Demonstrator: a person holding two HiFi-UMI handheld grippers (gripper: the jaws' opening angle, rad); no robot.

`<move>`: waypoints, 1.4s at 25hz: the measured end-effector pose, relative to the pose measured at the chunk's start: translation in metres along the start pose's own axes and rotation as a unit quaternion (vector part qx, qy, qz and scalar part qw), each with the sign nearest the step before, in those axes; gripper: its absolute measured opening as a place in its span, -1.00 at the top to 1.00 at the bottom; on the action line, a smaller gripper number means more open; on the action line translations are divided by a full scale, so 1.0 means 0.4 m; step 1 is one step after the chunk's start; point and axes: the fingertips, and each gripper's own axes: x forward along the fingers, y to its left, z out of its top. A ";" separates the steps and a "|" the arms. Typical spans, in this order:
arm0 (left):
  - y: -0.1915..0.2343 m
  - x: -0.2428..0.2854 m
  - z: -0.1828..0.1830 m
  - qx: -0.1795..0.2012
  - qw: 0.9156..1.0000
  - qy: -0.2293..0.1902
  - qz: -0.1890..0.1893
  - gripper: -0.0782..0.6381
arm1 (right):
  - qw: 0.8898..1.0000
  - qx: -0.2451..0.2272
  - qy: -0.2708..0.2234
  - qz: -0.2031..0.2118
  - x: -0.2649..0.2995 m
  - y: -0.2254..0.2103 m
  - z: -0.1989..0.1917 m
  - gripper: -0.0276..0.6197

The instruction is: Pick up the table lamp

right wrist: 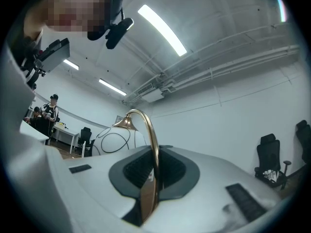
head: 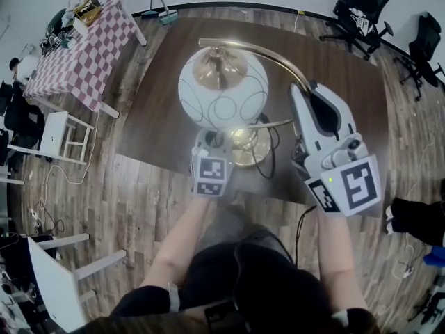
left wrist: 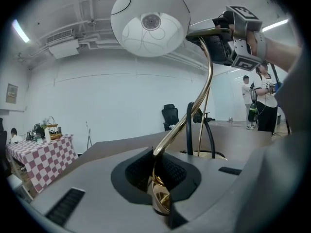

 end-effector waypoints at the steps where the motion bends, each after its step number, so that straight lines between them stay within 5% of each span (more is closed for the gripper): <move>1: -0.005 -0.009 -0.005 -0.001 1.000 0.002 0.003 0.75 | 1.000 0.002 0.002 0.003 -0.007 0.004 -0.002 0.85; 19: -0.167 -0.135 -0.036 -0.016 1.000 0.019 0.017 0.75 | 1.000 0.006 0.008 0.022 -0.190 0.044 0.023 0.85; 35: -0.202 -0.252 0.013 -0.004 0.999 0.020 0.031 0.75 | 0.998 0.009 -0.008 0.056 -0.269 0.105 0.114 0.85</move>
